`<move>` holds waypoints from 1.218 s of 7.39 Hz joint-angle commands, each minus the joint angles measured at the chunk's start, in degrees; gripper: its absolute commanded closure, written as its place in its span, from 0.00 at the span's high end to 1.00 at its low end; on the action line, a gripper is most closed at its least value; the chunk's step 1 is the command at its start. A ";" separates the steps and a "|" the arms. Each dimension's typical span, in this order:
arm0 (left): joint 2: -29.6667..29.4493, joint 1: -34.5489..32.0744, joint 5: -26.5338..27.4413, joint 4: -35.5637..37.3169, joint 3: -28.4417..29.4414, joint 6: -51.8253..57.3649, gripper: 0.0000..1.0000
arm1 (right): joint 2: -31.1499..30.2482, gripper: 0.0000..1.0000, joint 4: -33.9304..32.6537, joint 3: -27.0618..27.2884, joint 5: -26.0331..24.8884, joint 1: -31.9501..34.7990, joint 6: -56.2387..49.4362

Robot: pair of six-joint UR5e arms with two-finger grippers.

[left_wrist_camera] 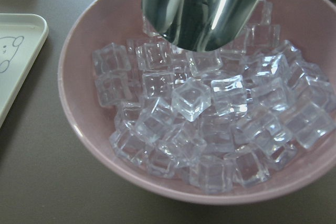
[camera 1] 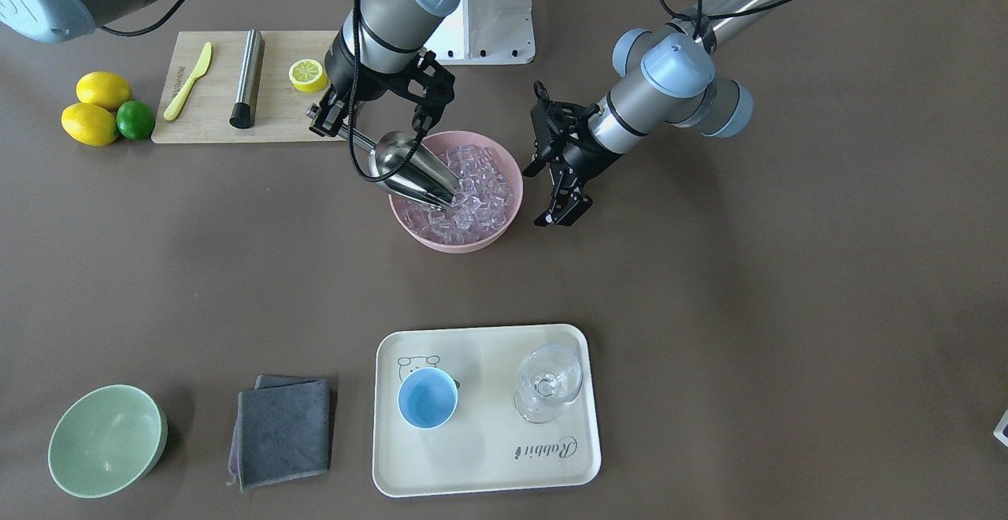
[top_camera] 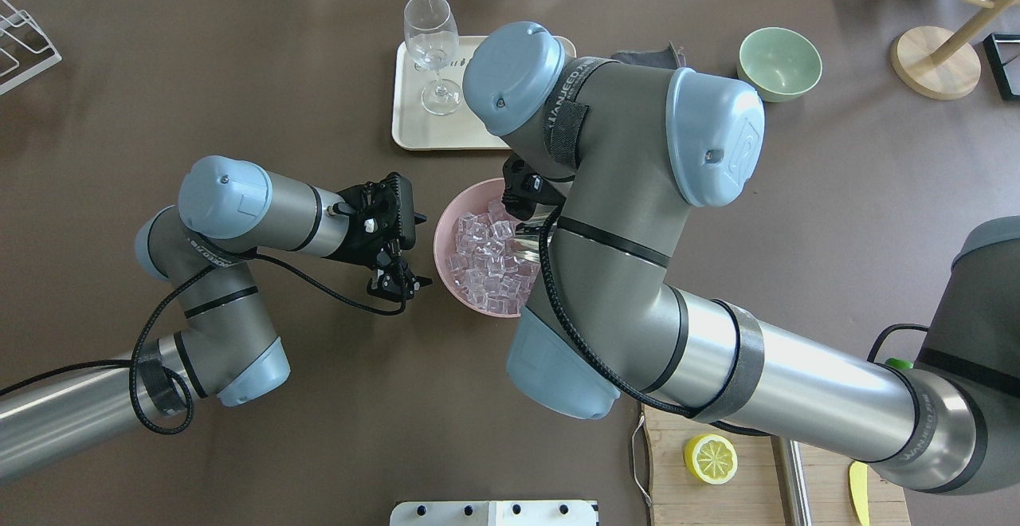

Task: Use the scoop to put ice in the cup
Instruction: 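Push the scoop down into the ice cubes with the right gripper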

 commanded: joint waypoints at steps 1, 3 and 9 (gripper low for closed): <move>-0.03 0.04 0.00 -0.05 0.00 -0.04 0.98 | 0.68 0.00 -5.78 2.08 -4.87 0.04 -6.89; -0.03 0.04 0.00 -0.05 0.09 -0.04 0.98 | 0.41 0.00 -5.53 1.20 -6.37 0.04 -7.42; 0.15 0.04 0.00 -1.27 0.18 -0.04 0.98 | 3.66 0.00 -3.07 -7.14 -6.29 -0.05 -6.99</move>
